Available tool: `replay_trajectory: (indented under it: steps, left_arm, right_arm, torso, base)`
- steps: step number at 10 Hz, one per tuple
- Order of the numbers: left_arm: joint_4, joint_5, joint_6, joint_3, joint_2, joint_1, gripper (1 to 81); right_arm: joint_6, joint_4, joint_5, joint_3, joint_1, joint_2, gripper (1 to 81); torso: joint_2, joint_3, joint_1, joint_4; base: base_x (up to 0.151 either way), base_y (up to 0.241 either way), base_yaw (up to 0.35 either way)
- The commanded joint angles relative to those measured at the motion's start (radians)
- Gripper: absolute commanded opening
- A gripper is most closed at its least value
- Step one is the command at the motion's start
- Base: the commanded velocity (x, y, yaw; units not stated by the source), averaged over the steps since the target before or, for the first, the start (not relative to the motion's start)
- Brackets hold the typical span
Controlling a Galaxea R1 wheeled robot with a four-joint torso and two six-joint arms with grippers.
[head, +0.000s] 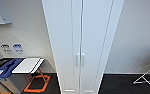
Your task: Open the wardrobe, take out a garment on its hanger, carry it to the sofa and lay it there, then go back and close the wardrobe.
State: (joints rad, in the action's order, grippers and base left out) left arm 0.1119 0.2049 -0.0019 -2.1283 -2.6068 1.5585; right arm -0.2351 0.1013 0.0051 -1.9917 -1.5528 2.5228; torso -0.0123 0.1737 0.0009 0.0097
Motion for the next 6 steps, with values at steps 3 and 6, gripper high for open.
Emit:
replay_trajectory:
  steps: [3, 6]
  left_arm:
    - [0.009, -0.049, 0.002, 0.011, 0.025, -0.014, 81.1]
    - [0.009, -0.048, 0.002, 0.011, 0.025, -0.013, 81.1]
  right_arm:
    - [-0.001, 0.009, -0.065, 0.015, 0.022, -0.031, 81.1]
    - [-0.001, 0.011, -0.065, 0.013, 0.021, -0.033, 81.1]
  torso:
    - [0.000, 0.000, 0.000, 0.000]
    - [0.000, 0.000, 0.000, 0.000]
  base:
    - [0.103, 0.000, 0.000]
    - [0.103, 0.000, 0.000]
